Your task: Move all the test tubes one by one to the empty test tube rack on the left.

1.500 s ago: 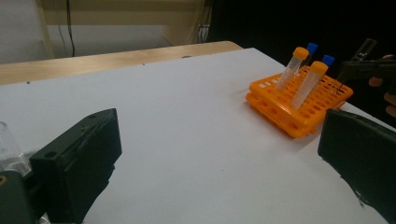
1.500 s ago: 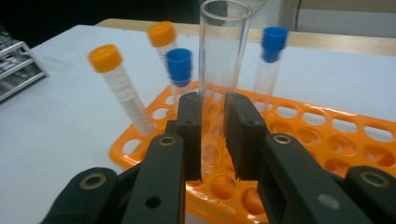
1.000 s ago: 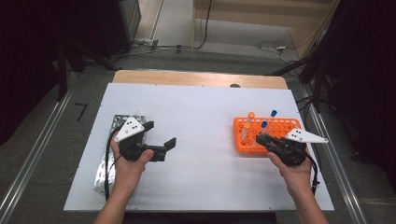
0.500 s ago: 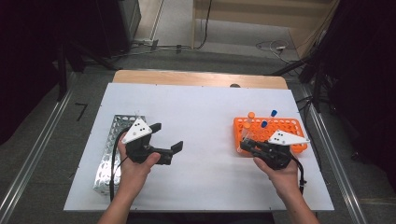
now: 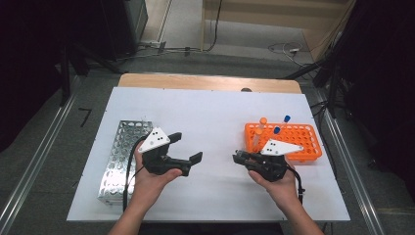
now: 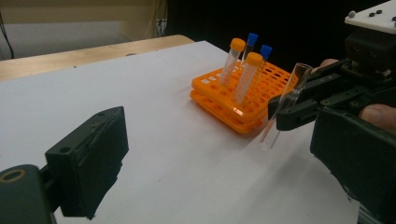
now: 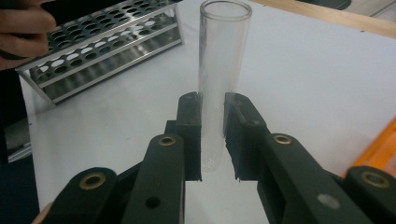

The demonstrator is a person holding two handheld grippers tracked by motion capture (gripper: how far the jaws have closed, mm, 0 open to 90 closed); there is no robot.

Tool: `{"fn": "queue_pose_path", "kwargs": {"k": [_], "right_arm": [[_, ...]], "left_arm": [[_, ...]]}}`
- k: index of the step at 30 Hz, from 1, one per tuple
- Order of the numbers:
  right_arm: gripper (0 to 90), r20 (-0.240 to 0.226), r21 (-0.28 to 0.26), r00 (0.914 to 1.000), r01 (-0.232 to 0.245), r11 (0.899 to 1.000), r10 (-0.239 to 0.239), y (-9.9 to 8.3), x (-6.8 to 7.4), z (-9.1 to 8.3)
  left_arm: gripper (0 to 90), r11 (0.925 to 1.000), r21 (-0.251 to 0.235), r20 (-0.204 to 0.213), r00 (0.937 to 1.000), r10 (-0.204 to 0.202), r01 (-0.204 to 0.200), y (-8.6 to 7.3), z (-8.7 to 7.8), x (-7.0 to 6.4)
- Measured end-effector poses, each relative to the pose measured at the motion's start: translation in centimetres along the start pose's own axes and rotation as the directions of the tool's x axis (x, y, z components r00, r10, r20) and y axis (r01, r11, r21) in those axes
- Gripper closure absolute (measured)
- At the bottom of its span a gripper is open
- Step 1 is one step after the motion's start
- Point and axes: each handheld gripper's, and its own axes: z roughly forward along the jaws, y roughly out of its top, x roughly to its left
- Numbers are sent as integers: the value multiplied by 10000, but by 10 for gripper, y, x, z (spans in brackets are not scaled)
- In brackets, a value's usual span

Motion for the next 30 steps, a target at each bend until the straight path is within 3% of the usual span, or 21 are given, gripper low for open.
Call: {"fn": "queue_pose_path", "kwargs": {"k": [5, 11, 19, 26, 30], "right_arm": [[741, -301, 139, 9994, 182, 9997, -177, 1, 11, 9], [741, -585, 221, 9975, 398, 9990, -385, 3, 21, 18], [742, -920, 435, 9941, 616, 9972, -574, 3, 34, 29], [742, -1032, 510, 9921, 763, 9958, -708, 5, 42, 33], [742, -1134, 505, 9905, 835, 9952, -773, 7, 45, 34]], "left_arm": [[106, 9995, 299, 226, 9997, 99, -106, -1, 10, -8], [165, 9980, 554, 820, 9963, 244, -290, -4, 21, -19], [378, 9970, 554, 1649, 9854, 433, -531, -7, 29, -28], [538, 9930, 661, 1857, 9790, 837, -974, -9, 34, -37], [622, 9924, 697, 1898, 9780, 862, -1010, -10, 36, -38]]}}
